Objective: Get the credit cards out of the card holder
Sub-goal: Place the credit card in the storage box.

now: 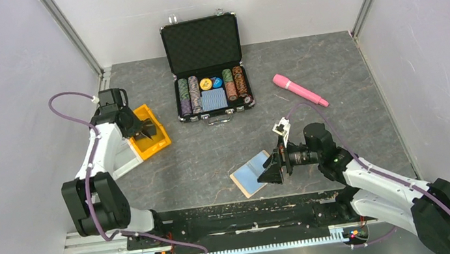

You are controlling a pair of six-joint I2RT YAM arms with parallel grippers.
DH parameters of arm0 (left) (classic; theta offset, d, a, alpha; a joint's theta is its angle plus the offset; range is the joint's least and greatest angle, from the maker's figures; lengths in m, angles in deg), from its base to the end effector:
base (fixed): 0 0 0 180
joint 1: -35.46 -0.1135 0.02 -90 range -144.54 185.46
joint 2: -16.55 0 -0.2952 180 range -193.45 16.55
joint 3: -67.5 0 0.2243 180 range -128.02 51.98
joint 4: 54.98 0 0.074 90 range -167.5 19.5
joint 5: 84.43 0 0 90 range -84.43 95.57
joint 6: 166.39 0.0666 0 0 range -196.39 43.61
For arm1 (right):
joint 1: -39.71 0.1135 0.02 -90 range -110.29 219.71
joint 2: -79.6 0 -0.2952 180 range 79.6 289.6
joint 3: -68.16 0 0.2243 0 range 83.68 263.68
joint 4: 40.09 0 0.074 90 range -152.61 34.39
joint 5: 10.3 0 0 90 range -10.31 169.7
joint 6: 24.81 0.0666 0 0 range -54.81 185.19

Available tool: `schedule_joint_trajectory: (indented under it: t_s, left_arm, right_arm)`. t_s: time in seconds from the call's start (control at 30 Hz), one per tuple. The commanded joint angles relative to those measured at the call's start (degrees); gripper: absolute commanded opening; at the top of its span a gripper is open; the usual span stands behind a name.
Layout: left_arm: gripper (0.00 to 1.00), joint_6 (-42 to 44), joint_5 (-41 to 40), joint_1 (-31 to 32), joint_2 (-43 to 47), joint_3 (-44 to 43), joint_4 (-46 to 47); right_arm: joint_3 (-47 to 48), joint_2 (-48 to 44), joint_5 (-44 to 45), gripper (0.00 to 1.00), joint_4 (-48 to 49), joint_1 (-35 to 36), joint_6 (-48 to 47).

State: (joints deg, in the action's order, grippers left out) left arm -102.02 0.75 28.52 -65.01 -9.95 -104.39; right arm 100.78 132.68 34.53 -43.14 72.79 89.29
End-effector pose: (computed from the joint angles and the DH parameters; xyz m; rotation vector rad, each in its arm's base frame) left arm 0.2811 0.0399 0.2766 -0.7344 2.3901 -0.0300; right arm 0.1114 0.1289 0.2229 -0.7210 2.0090 1.3981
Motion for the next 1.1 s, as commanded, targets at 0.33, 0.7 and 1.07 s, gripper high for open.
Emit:
schedule_joint_trajectory:
  t_s: [0.33,0.7,1.07]
  left_arm:
    - [0.02,4.45,1.90,-0.18,-6.39,-5.61,1.11]
    - [0.02,6.46,2.25,-0.14,-10.47,-10.65,1.72]
    - [0.02,8.15,3.07,-0.18,-7.44,-10.21,-0.74]
  right_arm:
    - [2.72,-0.80,-0.55,0.98,0.61,-0.51,-0.73]
    - [2.68,-1.26,-0.18,0.98,0.34,-0.65,-0.63]
    - [3.03,-1.85,0.00,0.98,-0.54,-0.71,-0.71]
